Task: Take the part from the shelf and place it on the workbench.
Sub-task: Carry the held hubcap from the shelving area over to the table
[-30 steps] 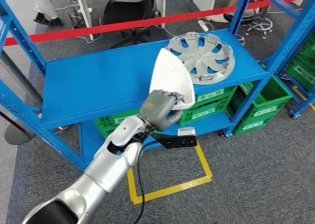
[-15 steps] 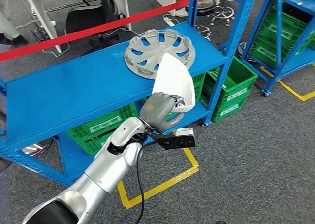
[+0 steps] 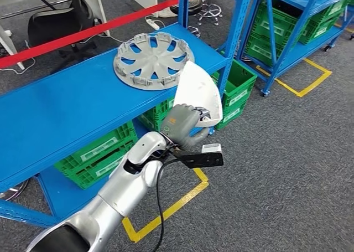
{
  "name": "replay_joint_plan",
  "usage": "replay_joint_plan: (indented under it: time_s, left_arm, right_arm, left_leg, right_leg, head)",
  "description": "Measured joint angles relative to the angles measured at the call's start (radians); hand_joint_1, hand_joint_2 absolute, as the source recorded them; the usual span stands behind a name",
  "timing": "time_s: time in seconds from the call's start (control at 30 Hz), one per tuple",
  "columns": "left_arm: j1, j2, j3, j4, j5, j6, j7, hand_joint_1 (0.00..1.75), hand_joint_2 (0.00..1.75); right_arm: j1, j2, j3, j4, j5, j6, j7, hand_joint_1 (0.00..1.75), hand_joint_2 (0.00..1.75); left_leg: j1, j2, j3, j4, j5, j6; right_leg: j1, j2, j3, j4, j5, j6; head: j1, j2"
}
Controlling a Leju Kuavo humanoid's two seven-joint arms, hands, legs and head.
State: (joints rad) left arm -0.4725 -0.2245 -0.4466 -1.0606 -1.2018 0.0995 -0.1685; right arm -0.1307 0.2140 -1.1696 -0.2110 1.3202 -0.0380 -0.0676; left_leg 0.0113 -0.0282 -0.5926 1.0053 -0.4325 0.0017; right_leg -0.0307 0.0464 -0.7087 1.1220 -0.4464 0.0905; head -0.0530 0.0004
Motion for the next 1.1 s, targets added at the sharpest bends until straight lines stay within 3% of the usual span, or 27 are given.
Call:
replay_joint_plan:
  time_s: [0.07,0.1,0.13,0.2,0.27,0.33,0.4,0.47,0.53,0.6,0.63,0.7,0.77,0.83,0.9,1.03,1.07,1.1]
  left_arm:
    - [0.003,0.003,-0.003,0.002,-0.004,0.0,0.0,1.75,1.75]
    - [0.004,0.004,-0.005,0.003,-0.005,0.0,0.0,1.75,1.75]
    - [0.004,0.004,-0.008,0.004,-0.007,0.0,0.0,1.75,1.75]
    - [0.003,0.003,-0.015,0.005,-0.01,0.0,0.0,1.75,1.75]
    - [-0.001,0.002,-0.019,0.006,-0.011,0.0,0.0,1.75,1.75]
    - [-0.003,0.002,-0.021,0.006,-0.012,0.0,0.0,1.75,1.75]
    - [-0.006,0.001,-0.026,0.006,-0.013,0.0,0.0,1.75,1.75]
    - [-0.009,-0.001,-0.033,0.006,-0.015,0.0,0.0,1.75,1.75]
    - [-0.009,0.001,-0.037,0.007,-0.016,0.0,0.0,1.75,1.75]
    - [-0.006,0.005,-0.038,0.009,-0.018,0.0,0.0,1.75,1.75]
    - [-0.004,0.006,-0.038,0.011,-0.018,0.0,0.0,1.75,1.75]
    - [-0.003,0.007,-0.038,0.012,-0.02,0.0,0.001,1.75,1.75]
    - [-0.003,0.009,-0.039,0.012,-0.021,0.0,0.001,1.75,1.75]
    - [-0.001,0.012,-0.041,0.012,-0.022,-0.001,0.001,1.75,1.75]
    - [0.001,0.014,-0.042,0.012,-0.022,-0.001,0.001,1.75,1.75]
    - [0.003,0.013,-0.043,0.012,-0.022,-0.001,0.003,1.75,1.75]
    - [0.002,0.011,-0.044,0.012,-0.022,-0.001,0.004,1.75,1.75]
    - [0.002,0.01,-0.045,0.012,-0.022,-0.001,0.004,1.75,1.75]
  right_arm:
    - [-0.006,0.0,0.0,0.0,-0.001,0.0,-0.001,0.0,0.0]
    - [-0.007,0.0,0.0,0.0,-0.002,0.0,-0.001,0.0,0.0]
    - [-0.006,0.0,0.0,0.0,-0.003,0.0,-0.002,0.0,0.0]
    - [-0.005,0.0,0.0,0.0,-0.004,0.0,-0.002,0.0,0.0]
    - [-0.009,0.0,0.0,0.0,-0.005,0.0,-0.003,0.0,0.0]
    - [-0.013,0.0,0.0,0.0,-0.005,0.0,-0.003,0.0,0.0]
    - [-0.012,0.0,0.0,0.0,-0.006,0.0,-0.003,0.0,0.0]
    - [-0.01,0.0,-0.001,0.0,-0.007,0.0,-0.003,0.0,0.0]
    - [-0.013,0.0,-0.001,0.0,-0.008,0.0,-0.003,0.0,0.0]
    - [-0.014,0.0,-0.001,0.0,-0.008,0.001,-0.004,0.0,0.0]
    - [-0.013,0.0,-0.001,0.0,-0.008,0.001,-0.004,0.0,0.0]
    - [-0.011,0.0,-0.001,0.0,-0.007,0.001,-0.004,0.0,0.0]
    - [-0.012,0.0,-0.001,0.0,-0.006,0.001,-0.003,0.0,0.0]
    - [-0.015,0.0,-0.001,0.0,-0.005,0.001,-0.003,0.0,0.0]
    - [-0.015,0.0,-0.001,0.0,-0.005,0.0,-0.003,0.0,0.0]
    - [-0.011,0.0,-0.001,0.0,-0.006,0.001,-0.003,0.0,0.0]
    - [-0.01,0.0,-0.001,0.0,-0.006,0.001,-0.003,0.0,0.0]
    - [-0.01,0.0,-0.001,0.0,-0.006,0.001,-0.003,0.0,0.0]
  left_leg:
    - [-0.008,0.033,0.0,0.0,-0.002,0.007]
    - [-0.011,0.049,0.0,0.0,-0.003,0.009]
    - [-0.013,0.063,0.001,0.0,-0.004,0.01]
    - [-0.015,0.088,0.004,0.001,-0.007,0.01]
    - [-0.02,0.11,0.008,0.003,-0.012,0.004]
    - [-0.027,0.129,0.01,0.004,-0.015,-0.004]
    - [-0.027,0.142,0.012,0.004,-0.02,-0.011]
    - [-0.022,0.104,0.001,0.035,-0.045,-0.023]
    - [-0.017,0.051,-0.048,0.142,-0.103,-0.032]
    - [-0.016,0.037,-0.109,0.261,-0.145,-0.036]
    - [-0.015,0.035,-0.124,0.284,-0.141,-0.036]
    - [-0.01,0.026,-0.1,0.221,-0.082,-0.036]
    - [0.003,-0.028,-0.044,0.095,-0.015,-0.041]
    - [0.012,-0.076,-0.016,0.026,0.0,-0.042]
    - [0.011,-0.076,-0.014,0.018,-0.008,-0.037]
    - [0.009,-0.065,-0.014,0.017,-0.007,-0.03]
    - [0.009,-0.051,-0.013,0.015,-0.005,-0.023]
    - [0.007,-0.028,-0.012,0.013,-0.004,-0.014]
  right_leg:
    - [0.004,-0.031,-0.064,0.143,-0.063,-0.003]
    - [0.006,-0.035,-0.079,0.183,-0.074,-0.004]
    - [0.007,-0.038,-0.077,0.188,-0.068,-0.006]
    - [0.012,-0.053,-0.012,0.082,-0.013,-0.012]
    - [0.023,-0.097,0.063,-0.048,0.028,-0.021]
    - [0.032,-0.114,0.085,-0.093,0.033,-0.031]
    - [0.029,-0.088,0.081,-0.095,0.036,-0.041]
    - [0.022,-0.064,0.08,-0.098,0.04,-0.049]
    - [0.016,-0.04,0.079,-0.098,0.042,-0.054]
    - [0.012,-0.012,0.078,-0.098,0.043,-0.057]
    - [0.01,0.002,0.078,-0.098,0.044,-0.056]
    - [0.006,0.032,0.079,-0.098,0.045,-0.052]
    - [0.002,0.061,0.075,-0.095,0.046,-0.042]
    - [-0.001,0.085,0.062,-0.093,0.051,-0.027]
    - [-0.005,0.099,0.053,-0.095,0.056,-0.018]
    - [-0.008,0.11,0.052,-0.101,0.061,-0.01]
    - [-0.005,0.083,0.042,-0.086,0.051,-0.006]
    - [-0.001,0.047,0.011,-0.027,0.022,-0.002]
  head:
    - [0.002,0.0]
    - [0.002,0.0]
    - [0.002,0.0]
    - [0.003,0.0]
    - [0.003,0.0]
    - [0.003,0.0]
    - [0.002,0.0]
    - [0.001,0.0]
    - [-0.002,0.0]
    - [-0.005,0.0]
    - [-0.005,0.0]
    - [-0.005,0.0]
    - [-0.007,0.0]
    - [-0.008,0.0]
    - [-0.008,0.0]
    - [-0.01,0.0]
    - [-0.006,0.0]
    - [-0.002,0.0]
